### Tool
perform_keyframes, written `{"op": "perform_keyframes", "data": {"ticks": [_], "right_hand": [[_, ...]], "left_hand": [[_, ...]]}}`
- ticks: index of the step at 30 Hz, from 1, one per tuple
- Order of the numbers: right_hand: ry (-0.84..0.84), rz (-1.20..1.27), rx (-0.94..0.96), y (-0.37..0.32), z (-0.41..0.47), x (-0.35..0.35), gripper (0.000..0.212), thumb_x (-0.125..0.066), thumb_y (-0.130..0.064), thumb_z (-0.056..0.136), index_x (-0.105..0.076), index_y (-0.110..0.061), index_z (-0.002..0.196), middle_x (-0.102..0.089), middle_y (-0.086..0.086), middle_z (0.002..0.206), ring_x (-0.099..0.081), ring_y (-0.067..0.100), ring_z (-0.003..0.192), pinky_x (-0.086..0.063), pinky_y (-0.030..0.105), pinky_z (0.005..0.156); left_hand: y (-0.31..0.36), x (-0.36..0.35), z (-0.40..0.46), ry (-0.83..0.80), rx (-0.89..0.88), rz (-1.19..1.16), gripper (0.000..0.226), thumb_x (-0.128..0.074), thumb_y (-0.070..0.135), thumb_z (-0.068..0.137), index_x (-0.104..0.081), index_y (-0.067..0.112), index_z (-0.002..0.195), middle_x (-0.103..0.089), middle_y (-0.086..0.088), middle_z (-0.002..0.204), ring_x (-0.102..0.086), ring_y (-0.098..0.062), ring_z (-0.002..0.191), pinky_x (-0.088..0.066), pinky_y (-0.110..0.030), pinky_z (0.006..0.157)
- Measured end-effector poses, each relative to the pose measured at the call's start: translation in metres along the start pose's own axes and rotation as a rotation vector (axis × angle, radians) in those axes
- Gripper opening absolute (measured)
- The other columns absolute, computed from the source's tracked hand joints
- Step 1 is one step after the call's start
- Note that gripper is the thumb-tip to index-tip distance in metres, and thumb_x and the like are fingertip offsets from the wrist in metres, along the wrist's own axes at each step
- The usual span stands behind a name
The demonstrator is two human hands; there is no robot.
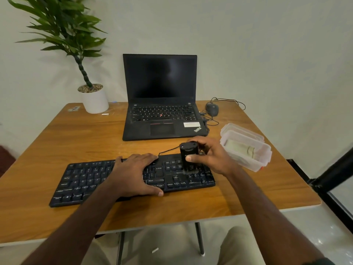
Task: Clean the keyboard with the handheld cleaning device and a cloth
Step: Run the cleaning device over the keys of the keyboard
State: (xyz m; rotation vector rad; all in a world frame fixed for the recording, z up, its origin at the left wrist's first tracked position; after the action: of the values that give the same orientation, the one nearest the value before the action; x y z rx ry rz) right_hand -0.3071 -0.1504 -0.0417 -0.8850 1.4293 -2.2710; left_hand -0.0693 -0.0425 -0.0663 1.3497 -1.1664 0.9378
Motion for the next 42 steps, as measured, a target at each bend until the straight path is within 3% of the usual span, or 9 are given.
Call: {"op": "perform_keyframes", "data": {"ticks": [4, 10, 14, 18, 22, 25, 32, 36, 42], "right_hand": [[-0.006, -0.038, 0.011, -0.001, -0.009, 0.032, 0.035, -0.080, -0.027, 0.078, -0.072, -0.008, 0.107, -0.073, 0.002, 0.095, -0.066, 0.019, 0.085, -0.050, 0.026, 0.076], [0.032, -0.026, 0.023, 0.000, -0.005, 0.026, 0.038, -0.080, -0.029, 0.079, -0.071, -0.006, 0.108, -0.069, 0.013, 0.093, -0.061, 0.036, 0.083, -0.048, 0.038, 0.074], [-0.011, 0.020, -0.034, -0.001, 0.004, -0.014, 0.036, -0.083, -0.023, 0.081, -0.069, -0.013, 0.113, -0.070, 0.007, 0.103, -0.068, 0.028, 0.096, -0.059, 0.042, 0.080], [-0.020, -0.011, -0.034, -0.009, 0.012, -0.034, 0.031, -0.081, -0.016, 0.084, -0.068, -0.020, 0.111, -0.070, -0.005, 0.102, -0.067, 0.020, 0.094, -0.056, 0.031, 0.076], [0.011, -0.029, -0.007, -0.003, 0.008, -0.012, 0.035, -0.082, -0.037, 0.081, -0.069, -0.022, 0.110, -0.070, 0.004, 0.104, -0.066, 0.035, 0.095, -0.054, 0.062, 0.083], [0.026, -0.075, 0.005, -0.002, 0.008, -0.009, 0.036, -0.081, -0.044, 0.079, -0.070, -0.028, 0.110, -0.070, 0.003, 0.102, -0.064, 0.040, 0.092, -0.052, 0.066, 0.081], [0.024, 0.017, 0.071, -0.021, 0.035, -0.074, 0.031, -0.083, -0.024, 0.081, -0.069, -0.023, 0.109, -0.068, -0.004, 0.100, -0.060, 0.035, 0.089, -0.053, 0.049, 0.078], [0.023, 0.023, 0.117, -0.036, 0.054, -0.108, 0.032, -0.083, -0.026, 0.082, -0.068, -0.018, 0.109, -0.067, 0.002, 0.101, -0.060, 0.038, 0.088, -0.054, 0.049, 0.076], [-0.083, 0.027, 0.122, -0.054, 0.071, -0.186, 0.032, -0.085, -0.013, 0.080, -0.069, -0.013, 0.108, -0.068, 0.001, 0.095, -0.059, 0.014, 0.079, -0.050, 0.023, 0.072]], "left_hand": [[-0.002, -0.002, 0.000, 0.006, -0.006, 0.000, 0.131, -0.045, 0.104, 0.044, -0.017, 0.044, 0.156, -0.021, 0.019, 0.163, -0.021, -0.011, 0.149, -0.011, -0.065, 0.118], [-0.002, -0.004, 0.001, 0.009, -0.004, 0.003, 0.132, -0.043, 0.105, 0.042, -0.015, 0.044, 0.156, -0.020, 0.019, 0.163, -0.020, -0.010, 0.149, -0.010, -0.066, 0.118], [-0.002, -0.004, 0.002, 0.005, 0.001, 0.007, 0.130, -0.048, 0.103, 0.045, -0.016, 0.043, 0.156, -0.020, 0.018, 0.164, -0.020, -0.011, 0.150, -0.010, -0.066, 0.118], [0.000, 0.001, -0.001, -0.008, -0.010, 0.017, 0.128, -0.057, 0.098, 0.051, -0.013, 0.041, 0.157, -0.020, 0.015, 0.164, -0.019, -0.013, 0.150, -0.010, -0.065, 0.118], [-0.023, 0.010, -0.018, 0.021, 0.019, 0.049, 0.135, -0.056, 0.100, 0.047, -0.007, 0.040, 0.158, -0.020, 0.010, 0.164, -0.014, -0.016, 0.151, 0.001, -0.067, 0.118], [-0.066, 0.016, -0.045, 0.091, 0.096, 0.029, 0.139, -0.048, 0.106, 0.042, -0.009, 0.041, 0.157, -0.018, 0.009, 0.166, -0.010, -0.015, 0.152, 0.007, -0.066, 0.118], [-0.171, 0.016, -0.111, 0.151, 0.360, -0.164, 0.139, -0.043, 0.109, 0.033, -0.014, 0.047, 0.154, -0.025, 0.007, 0.164, -0.022, -0.021, 0.149, -0.007, -0.065, 0.118], [-0.185, -0.007, -0.136, 0.144, 0.288, -0.247, 0.132, -0.047, 0.107, 0.041, -0.006, 0.050, 0.153, -0.022, 0.005, 0.164, -0.014, -0.014, 0.151, 0.002, -0.057, 0.122], [-0.190, -0.015, -0.143, 0.251, 0.225, -0.267, 0.123, -0.047, 0.104, 0.051, -0.016, 0.045, 0.155, -0.030, 0.007, 0.162, -0.019, -0.009, 0.150, 0.006, -0.052, 0.123]]}}
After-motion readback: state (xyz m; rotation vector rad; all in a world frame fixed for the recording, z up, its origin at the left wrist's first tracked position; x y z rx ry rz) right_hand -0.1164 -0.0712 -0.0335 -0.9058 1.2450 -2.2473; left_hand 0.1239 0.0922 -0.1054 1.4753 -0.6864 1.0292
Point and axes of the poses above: each hand's wrist, its own z-axis towards the middle knuckle, its own x-axis out of the back of the hand, y = z × x, the point moved 4 cm from there along z, towards the middle knuckle
